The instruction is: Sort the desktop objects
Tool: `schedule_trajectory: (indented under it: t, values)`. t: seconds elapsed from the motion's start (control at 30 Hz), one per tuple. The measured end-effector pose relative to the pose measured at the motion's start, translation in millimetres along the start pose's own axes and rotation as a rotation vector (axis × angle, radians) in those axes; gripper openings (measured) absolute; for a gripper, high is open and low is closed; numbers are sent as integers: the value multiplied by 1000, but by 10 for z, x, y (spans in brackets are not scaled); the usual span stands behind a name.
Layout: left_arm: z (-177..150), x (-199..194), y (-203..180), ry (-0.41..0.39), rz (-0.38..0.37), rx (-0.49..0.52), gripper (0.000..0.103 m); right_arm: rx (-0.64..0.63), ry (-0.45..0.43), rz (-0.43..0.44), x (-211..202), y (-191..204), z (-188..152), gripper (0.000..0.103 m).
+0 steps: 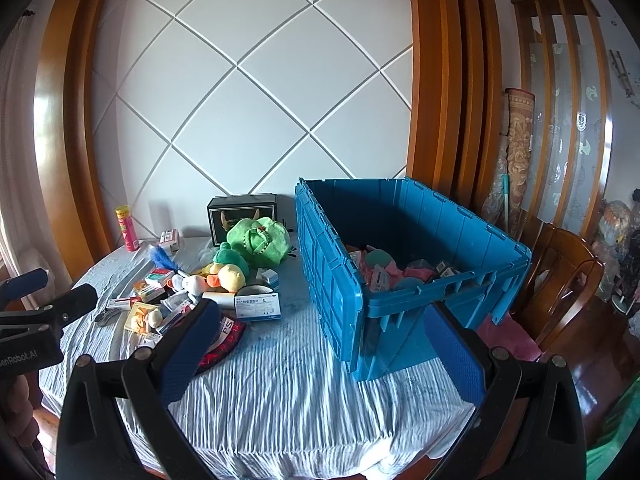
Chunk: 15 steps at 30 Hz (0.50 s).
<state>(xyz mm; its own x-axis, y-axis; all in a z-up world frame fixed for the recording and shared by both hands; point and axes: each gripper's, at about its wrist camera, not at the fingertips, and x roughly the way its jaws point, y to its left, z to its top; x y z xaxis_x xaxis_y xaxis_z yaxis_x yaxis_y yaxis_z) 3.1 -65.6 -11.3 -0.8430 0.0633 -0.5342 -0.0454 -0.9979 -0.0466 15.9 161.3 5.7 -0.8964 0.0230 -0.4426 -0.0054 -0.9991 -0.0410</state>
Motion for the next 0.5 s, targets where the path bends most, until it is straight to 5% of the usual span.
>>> schedule_trajectory:
  t: [0.33,0.5]
  values:
    - [-127,238,495,48,-19,-20,102,2,13,-10,107,383,-49,103]
    - [-310,665,893,174,-10,-86,102,-36,79,39,427,707,-157,103]
